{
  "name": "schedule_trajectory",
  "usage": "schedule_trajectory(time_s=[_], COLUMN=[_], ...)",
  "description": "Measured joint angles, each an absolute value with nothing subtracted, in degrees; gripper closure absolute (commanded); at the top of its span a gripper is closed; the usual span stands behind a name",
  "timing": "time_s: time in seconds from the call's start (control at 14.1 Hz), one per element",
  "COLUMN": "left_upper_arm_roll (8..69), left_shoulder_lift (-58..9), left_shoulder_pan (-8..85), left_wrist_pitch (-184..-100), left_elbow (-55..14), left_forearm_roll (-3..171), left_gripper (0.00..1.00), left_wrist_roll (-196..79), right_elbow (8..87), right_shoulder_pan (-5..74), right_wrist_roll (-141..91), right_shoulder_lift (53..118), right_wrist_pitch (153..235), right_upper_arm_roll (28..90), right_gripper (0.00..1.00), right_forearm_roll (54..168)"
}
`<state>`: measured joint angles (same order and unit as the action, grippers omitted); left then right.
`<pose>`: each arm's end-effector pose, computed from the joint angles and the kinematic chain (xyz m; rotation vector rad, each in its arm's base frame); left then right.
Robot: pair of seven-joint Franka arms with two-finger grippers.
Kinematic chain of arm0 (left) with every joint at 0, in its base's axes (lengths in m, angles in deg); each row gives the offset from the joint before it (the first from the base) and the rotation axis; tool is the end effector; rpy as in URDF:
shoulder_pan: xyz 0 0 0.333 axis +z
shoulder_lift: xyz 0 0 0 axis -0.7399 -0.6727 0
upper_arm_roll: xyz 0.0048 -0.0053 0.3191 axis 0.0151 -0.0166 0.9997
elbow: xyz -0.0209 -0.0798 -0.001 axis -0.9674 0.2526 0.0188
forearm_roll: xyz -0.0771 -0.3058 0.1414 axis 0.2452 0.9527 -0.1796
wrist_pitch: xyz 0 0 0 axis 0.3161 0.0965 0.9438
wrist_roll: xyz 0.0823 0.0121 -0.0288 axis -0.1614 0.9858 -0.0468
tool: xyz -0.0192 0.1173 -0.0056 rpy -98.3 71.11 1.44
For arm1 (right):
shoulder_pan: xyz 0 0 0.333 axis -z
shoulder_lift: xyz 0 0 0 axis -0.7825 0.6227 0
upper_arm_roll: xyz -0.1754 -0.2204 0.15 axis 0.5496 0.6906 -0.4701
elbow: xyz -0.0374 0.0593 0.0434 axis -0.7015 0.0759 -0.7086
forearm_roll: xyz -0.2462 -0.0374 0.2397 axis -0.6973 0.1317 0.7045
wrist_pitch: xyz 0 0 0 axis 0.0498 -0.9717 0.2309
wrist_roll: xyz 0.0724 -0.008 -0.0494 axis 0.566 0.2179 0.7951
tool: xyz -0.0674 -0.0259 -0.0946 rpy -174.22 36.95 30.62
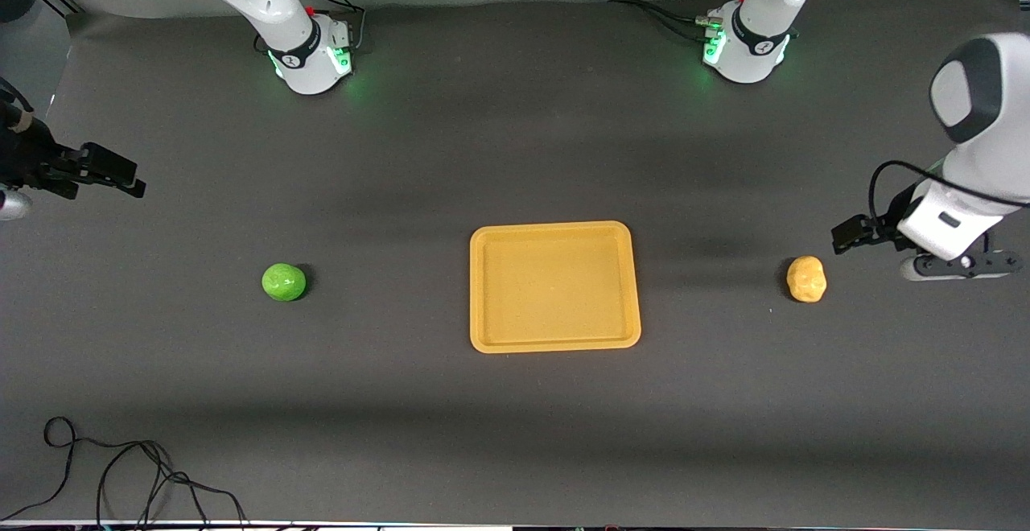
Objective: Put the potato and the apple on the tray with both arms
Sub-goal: 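Reach the left gripper to the potato while the right gripper reaches the apple, then close the left gripper on the potato while the right gripper grasps the apple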
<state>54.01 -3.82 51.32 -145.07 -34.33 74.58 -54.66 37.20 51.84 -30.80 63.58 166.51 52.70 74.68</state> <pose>0.5370 0.0071 0.4407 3.1369 0.0856 0.0524 0.5100 0.0041 0.6080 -3.1325 0.0120 0.0696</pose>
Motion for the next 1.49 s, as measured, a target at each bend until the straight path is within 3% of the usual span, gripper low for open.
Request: schedule_trajectory(time_s=[0.64,0.99,1.28,1.35,1.49], left_upper_arm_roll=[54.42,54.39,54.37,54.33,54.31], left_shoulder_lift=[-18.3,-21.95,-22.11,-22.1,-21.96], left_shoulder_pan=[54.27,54.7,54.7,54.7,54.7], left_wrist_pitch=[-175.33,-177.62,-177.62,-177.64,-177.62], left_elbow=[-45.59,-46.52,-47.18,-47.2,-47.21], left_forearm_roll=[73.53,73.47,73.45,73.45,73.45], left_gripper=[0.0,0.01,0.45,0.52,0.53], left_wrist_roll=[-54.55,-54.53,-54.54,-54.56,-54.57], right_elbow=[48.74,59.68,61.5,62.04,63.64], right_shoulder_pan=[49.04,49.05,49.04,49.05,49.09], right_wrist_roll=[-31.19,-31.29,-31.42,-31.53,-31.58], right_shoulder_lift=[65.89,65.19,65.24,65.56,66.33], right_wrist_pitch=[181.01,193.57,194.5,194.84,197.3], right_upper_arm_roll=[52.92,52.98,52.98,52.99,53.15], right_gripper=[0.0,0.0,0.0,0.0,0.0], right_forearm_roll=[72.34,72.31,72.31,72.31,72.31])
